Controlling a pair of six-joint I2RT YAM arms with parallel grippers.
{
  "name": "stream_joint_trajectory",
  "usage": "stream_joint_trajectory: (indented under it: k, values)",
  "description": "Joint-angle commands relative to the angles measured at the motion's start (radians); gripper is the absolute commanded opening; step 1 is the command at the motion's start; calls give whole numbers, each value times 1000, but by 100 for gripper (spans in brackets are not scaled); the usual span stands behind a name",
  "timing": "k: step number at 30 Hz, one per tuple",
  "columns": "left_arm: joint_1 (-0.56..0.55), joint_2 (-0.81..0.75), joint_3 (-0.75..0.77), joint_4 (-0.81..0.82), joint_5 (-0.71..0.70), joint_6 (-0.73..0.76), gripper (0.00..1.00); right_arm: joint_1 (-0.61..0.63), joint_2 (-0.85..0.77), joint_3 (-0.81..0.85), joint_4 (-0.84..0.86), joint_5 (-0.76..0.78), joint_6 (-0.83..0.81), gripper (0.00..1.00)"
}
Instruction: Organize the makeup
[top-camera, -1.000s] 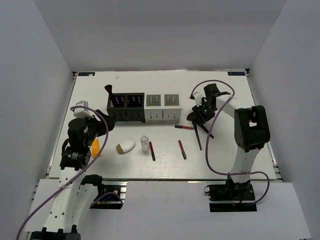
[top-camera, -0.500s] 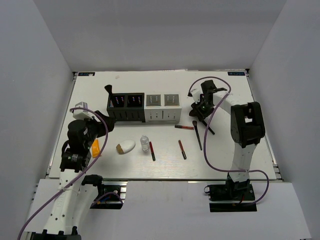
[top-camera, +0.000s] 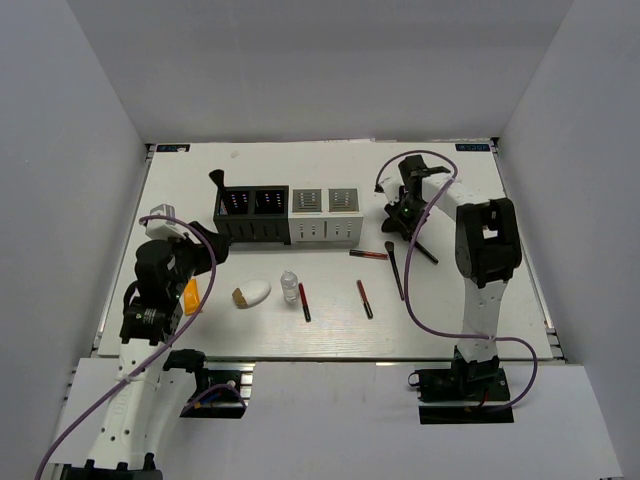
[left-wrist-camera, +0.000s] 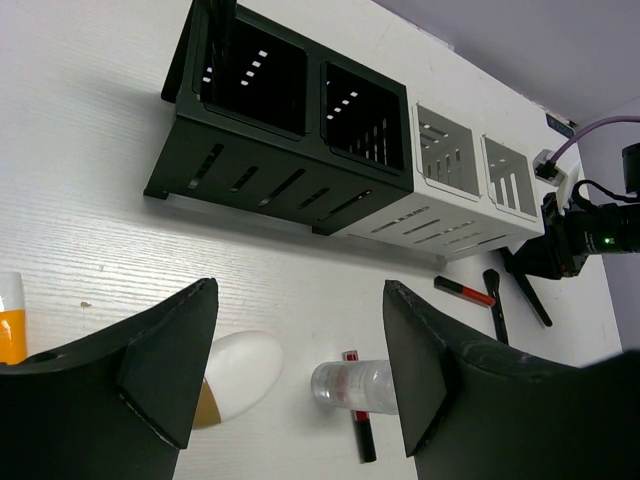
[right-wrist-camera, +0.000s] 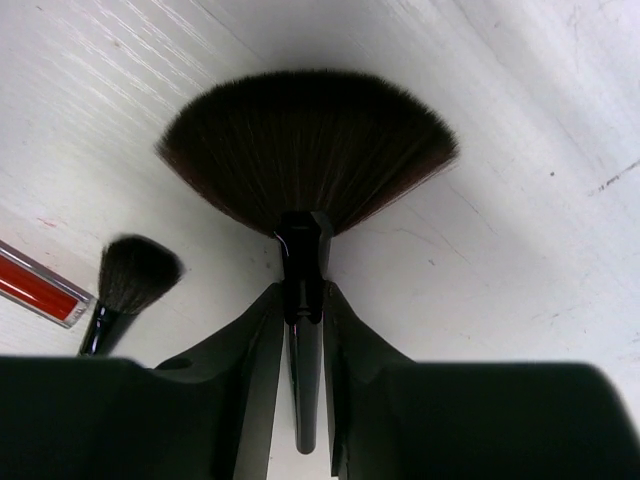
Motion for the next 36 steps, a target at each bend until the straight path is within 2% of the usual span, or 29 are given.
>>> stream_joint_trajectory:
  k: [1,8,10,15,19,23,28,35,36]
  values:
    - [5,-16,-12,1,-1,4,77,-14,99,-32,-98,94,-8,24]
    - [5,-21,-18,18,16,0,77,-28,93,9,-116,67,-20,0]
    - [5,-19,-10,21,16,2,77,-35,75,66,-120,54,-19,0]
    - [5,-21,17,52,66,4,77,-69,-71,213,-22,-97,-6,0]
    - [5,-33,43,148,118,-4,77,-66,-163,326,32,-246,-16,0]
    - [5,-22,82,213,140,-4,77,-41,-189,429,92,-412,6,0]
    - [5,23,143,270,172,16,76,50,-195,480,257,-634,96,0]
    - [5,36,263,264,157,62,77,273,-89,563,561,-716,297,0]
    - [5,30,272,256,151,68,76,287,-66,558,681,-729,375,0]
